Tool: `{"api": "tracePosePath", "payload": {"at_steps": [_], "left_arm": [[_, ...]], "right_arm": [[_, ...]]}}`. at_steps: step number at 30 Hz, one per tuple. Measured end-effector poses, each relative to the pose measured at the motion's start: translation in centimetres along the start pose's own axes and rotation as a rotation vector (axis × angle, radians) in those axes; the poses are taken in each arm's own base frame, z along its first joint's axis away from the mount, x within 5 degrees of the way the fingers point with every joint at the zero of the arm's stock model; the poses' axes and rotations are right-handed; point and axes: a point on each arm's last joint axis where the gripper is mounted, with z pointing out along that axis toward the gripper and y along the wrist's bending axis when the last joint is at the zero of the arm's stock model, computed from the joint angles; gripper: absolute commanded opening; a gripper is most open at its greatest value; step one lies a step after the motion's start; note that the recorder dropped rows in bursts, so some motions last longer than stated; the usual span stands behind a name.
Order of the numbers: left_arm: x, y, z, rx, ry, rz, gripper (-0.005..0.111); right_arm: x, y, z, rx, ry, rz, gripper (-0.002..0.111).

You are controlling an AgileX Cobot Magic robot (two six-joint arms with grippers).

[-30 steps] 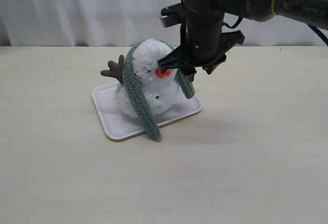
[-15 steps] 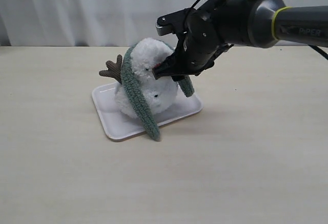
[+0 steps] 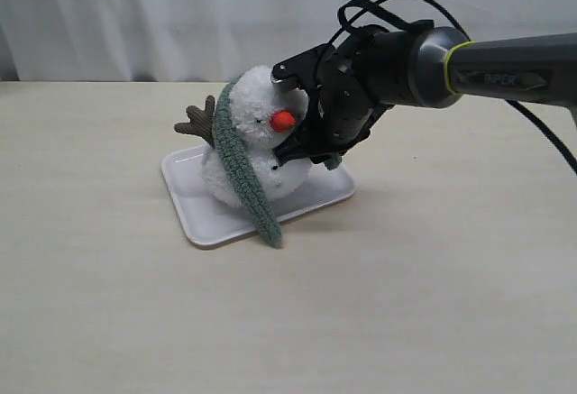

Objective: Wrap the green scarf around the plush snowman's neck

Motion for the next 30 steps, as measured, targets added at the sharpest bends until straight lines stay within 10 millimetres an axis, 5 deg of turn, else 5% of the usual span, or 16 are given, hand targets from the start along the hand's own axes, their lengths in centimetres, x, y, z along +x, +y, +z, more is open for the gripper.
{"api": "tracePosePath", "payload": {"at_steps": [3,12,23,30], "left_arm": [[0.0,0.0,0.0,0.0,0.0,0.0,0.0],[0.0,0.0,0.0,0.0,0.0,0.0,0.0],[0.0,0.0,0.0,0.0,0.0,0.0,0.0],[0.0,0.0,0.0,0.0,0.0,0.0,0.0]], "right_arm": [[0.1,0.1,0.2,-0.001,0.004,-0.001,0.004],[0.5,-0.2,0.0,0.027,0.055,-0.008,0.004],[1.0,-1.4,-3.7,0.045,0.176,-0.066,0.004],[2.5,-0.2,-2.2,-0.046,0.204,-0.077,0.004]]}}
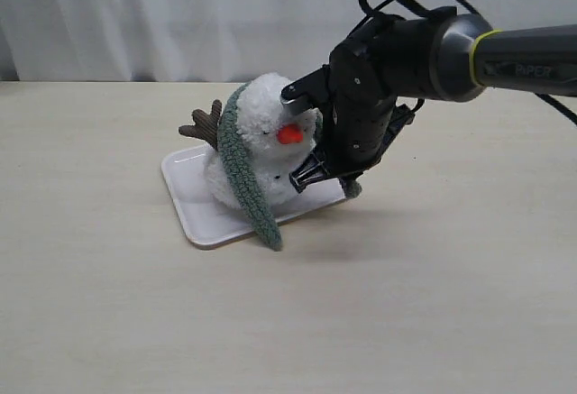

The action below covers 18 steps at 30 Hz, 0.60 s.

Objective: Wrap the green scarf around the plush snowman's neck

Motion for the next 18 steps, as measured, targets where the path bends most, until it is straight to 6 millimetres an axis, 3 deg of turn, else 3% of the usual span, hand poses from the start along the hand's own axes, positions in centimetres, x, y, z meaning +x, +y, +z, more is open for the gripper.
{"api": "tracePosePath", "payload": {"at_steps": [5,11,13,14,18], "left_arm": [[0.0,0.0,0.0,0.0,0.0,0.0,0.0],[0.0,0.0,0.0,0.0,0.0,0.0,0.0],[0.0,0.0,0.0,0.0,0.0,0.0,0.0],[0.0,0.0,0.0,0.0,0.0,0.0,0.0],[0.0,0.0,0.0,0.0,0.0,0.0,0.0]], "right_arm": [[0.8,0.7,1.9,-0.033,0.028,-0.002,0.004],[0.8,0.8,2.1,-0.037,0.016,-0.011,0.005],[0.8,0.8,2.1,-0.038,0.009,-0.015,0.015],[0.7,0.8,2.0,-0.038,0.007,-0.014,0.026],[0.5,0.4,0.4,-0.038,-0.027,-0.008,0.054]]}}
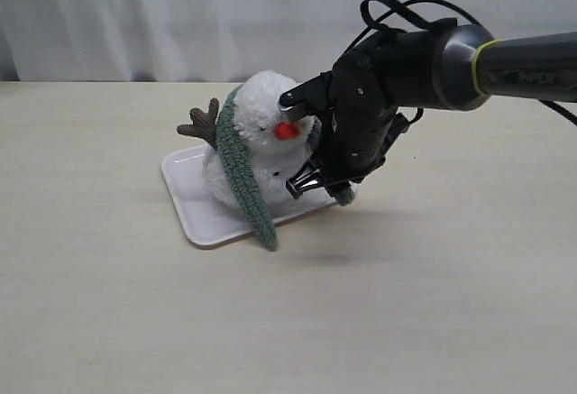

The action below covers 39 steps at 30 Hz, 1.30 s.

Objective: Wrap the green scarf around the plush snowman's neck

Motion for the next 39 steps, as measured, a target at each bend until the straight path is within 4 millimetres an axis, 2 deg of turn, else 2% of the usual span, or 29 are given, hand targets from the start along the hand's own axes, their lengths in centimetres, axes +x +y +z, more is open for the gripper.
{"api": "tracePosePath", "payload": {"at_steps": [2,7,9,10,11,12,13,15,19,27,33,39], "left_arm": [[0.0,0.0,0.0,0.0,0.0,0.0,0.0],[0.0,0.0,0.0,0.0,0.0,0.0,0.0],[0.0,0.0,0.0,0.0,0.0,0.0,0.0],[0.0,0.0,0.0,0.0,0.0,0.0,0.0],[0.0,0.0,0.0,0.0,0.0,0.0,0.0],[0.0,0.0,0.0,0.0,0.0,0.0,0.0],[0.0,0.0,0.0,0.0,0.0,0.0,0.0],[0.0,0.0,0.0,0.0,0.0,0.0,0.0],[0.0,0.0,0.0,0.0,0.0,0.0,0.0],[0.0,0.0,0.0,0.0,0.0,0.0,0.0],[0.0,0.0,0.0,0.0,0.0,0.0,0.0],[0.0,0.0,0.0,0.0,0.0,0.0,0.0]], "right_arm": [[0.0,-0.3,-1.5,0.005,-0.011,0.007,0.057],[0.0,-1.1,-5.3,0.015,-0.059,0.016,0.055],[0.0,-2.2,-6.5,0.053,-0.092,0.126,0.05],[0.1,-3.5,-6.8,0.074,-0.098,0.218,0.043],[0.5,-5.3,-6.6,0.079,-0.088,0.315,0.04],[0.7,-6.2,-6.4,0.07,-0.077,0.367,0.036],[1.3,-7.6,-5.4,0.037,-0.056,0.444,0.036],[1.8,-8.7,-3.6,-0.052,-0.05,0.52,0.038],[1.0,-7.9,-0.2,-0.189,-0.101,0.502,0.045],[0.6,-7.6,3.7,-0.184,-0.136,0.48,0.045],[0.7,-7.1,5.3,-0.204,-0.114,0.414,0.045],[0.5,-5.9,5.3,-0.276,-0.118,0.343,0.045]]}}
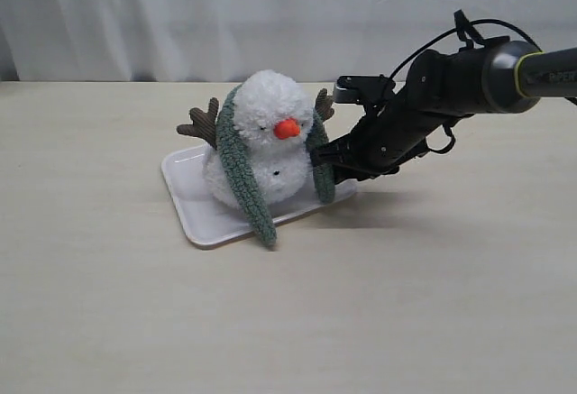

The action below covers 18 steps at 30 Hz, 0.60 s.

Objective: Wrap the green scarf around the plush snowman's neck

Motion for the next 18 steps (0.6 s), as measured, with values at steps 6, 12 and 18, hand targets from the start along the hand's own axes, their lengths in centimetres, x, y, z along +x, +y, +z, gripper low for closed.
{"api": "tracePosePath", "payload": {"at_steps": [6,12,18], "left_arm": [[0.0,0.0,0.0,0.0,0.0,0.0,0.0],[0.0,0.0,0.0,0.0,0.0,0.0,0.0],[0.0,0.0,0.0,0.0,0.0,0.0,0.0]], "right_arm": [[0.0,0.2,0.1,-0.02,-0.001,-0.016,0.041],[0.3,0.0,0.8,-0.014,0.015,-0.024,0.041],[0.4,-0.4,1.0,0.019,0.025,-0.054,0.041]]}}
